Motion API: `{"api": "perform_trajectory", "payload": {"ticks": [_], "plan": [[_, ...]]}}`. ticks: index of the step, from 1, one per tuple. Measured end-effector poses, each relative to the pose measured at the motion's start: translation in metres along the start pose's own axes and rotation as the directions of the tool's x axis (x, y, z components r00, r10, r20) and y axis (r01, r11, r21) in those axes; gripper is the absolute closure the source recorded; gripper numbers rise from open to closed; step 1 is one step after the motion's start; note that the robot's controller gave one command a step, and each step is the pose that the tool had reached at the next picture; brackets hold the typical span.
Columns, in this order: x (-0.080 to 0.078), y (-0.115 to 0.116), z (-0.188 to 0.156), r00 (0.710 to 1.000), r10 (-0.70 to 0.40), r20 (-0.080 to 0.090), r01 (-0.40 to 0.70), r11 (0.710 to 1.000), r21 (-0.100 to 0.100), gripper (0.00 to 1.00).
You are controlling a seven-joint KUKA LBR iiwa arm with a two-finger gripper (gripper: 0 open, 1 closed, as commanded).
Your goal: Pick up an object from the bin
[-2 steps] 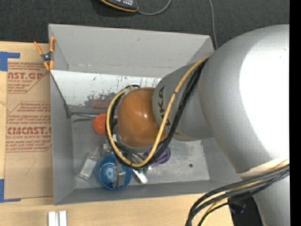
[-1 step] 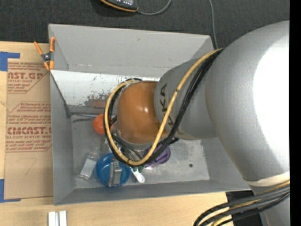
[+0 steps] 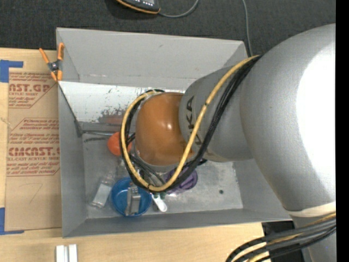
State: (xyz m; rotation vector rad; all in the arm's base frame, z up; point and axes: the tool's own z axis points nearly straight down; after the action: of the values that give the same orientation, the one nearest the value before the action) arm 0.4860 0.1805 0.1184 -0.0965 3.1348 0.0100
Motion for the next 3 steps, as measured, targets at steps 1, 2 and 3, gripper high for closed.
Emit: {"api": "perform_trajectory", "payload": {"ticks": [1,2,3], "plan": [[-0.010,0.031,-0.074,0.990,-0.141,0.006,0.141,0.990,-0.001,0.00],[-0.009,-0.008,0.026,0.983,-0.182,0.005,0.182,0.983,0.000,0.00],[-0.002,-0.023,0.032,0.980,-0.197,0.010,0.197,0.980,-0.002,0.00]]}}
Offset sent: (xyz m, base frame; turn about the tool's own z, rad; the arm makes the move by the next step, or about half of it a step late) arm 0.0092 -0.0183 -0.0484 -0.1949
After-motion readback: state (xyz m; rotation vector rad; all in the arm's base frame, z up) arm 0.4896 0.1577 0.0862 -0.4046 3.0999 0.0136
